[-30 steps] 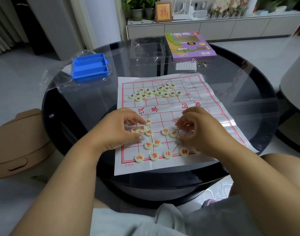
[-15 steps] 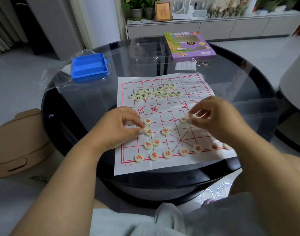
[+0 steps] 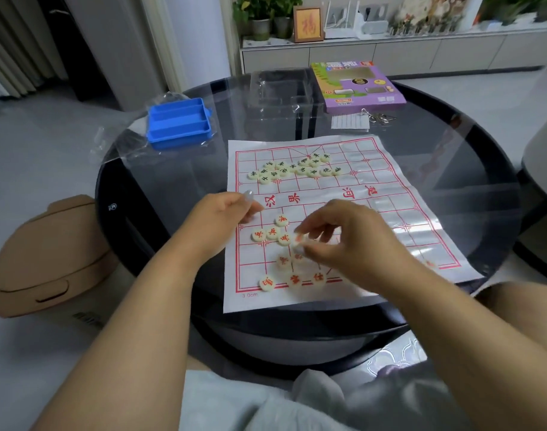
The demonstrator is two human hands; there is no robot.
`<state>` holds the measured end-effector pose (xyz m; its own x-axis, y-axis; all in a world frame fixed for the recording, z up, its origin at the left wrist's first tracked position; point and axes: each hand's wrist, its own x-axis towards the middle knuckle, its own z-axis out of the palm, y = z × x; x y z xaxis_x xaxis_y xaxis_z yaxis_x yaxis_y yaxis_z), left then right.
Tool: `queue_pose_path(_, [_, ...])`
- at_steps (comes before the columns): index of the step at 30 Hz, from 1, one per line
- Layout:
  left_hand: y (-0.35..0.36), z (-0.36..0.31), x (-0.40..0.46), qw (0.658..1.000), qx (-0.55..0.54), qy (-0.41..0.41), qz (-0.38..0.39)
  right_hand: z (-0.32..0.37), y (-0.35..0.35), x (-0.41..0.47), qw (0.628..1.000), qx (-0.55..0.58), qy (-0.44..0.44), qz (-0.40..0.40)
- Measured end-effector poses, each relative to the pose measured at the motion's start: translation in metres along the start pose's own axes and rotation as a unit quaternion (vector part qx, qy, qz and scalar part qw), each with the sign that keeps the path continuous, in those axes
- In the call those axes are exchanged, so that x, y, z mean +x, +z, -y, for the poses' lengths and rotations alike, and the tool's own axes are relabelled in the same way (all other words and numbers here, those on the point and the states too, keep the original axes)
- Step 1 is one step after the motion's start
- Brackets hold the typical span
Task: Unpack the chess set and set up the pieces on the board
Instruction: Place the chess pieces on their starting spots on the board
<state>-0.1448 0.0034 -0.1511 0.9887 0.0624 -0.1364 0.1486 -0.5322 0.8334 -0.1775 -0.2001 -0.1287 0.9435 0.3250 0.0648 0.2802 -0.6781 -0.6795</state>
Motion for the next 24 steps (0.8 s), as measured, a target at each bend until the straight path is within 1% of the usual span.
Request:
queue_pose_path(3, [0.000, 0.003, 0.000, 1.000, -0.030, 0.007, -0.004, 0.016, 0.031, -0.002, 0.998, -0.019, -0.060, 0.027])
queue_pose_path(6, [-0.002, 0.007, 0.001, 0.999, -0.039, 0.019, -0.007, 0.019, 0.053, 0.001, 0.992, -0.059, -0.111, 0.023])
queue_pose_path(12, [-0.002, 0.013, 0.005, 0.998, -0.058, 0.038, 0.002, 0.027, 0.063, 0.005, 0.985, -0.117, -0.113, 0.058])
queue_pose_path(18, [-0.002, 0.015, 0.007, 0.998, -0.053, 0.040, 0.009, 0.032, 0.062, 0.004, 0.979, -0.141, -0.127, 0.071])
queue_pose_path(21, [-0.001, 0.015, 0.007, 0.999, -0.030, 0.037, 0.008, 0.028, 0.050, 0.005, 0.984, -0.134, -0.110, 0.050])
queue_pose_path(24, [0.001, 0.014, 0.006, 0.999, -0.017, 0.040, -0.001, 0.010, 0.020, 0.015, 0.993, -0.107, -0.051, -0.021])
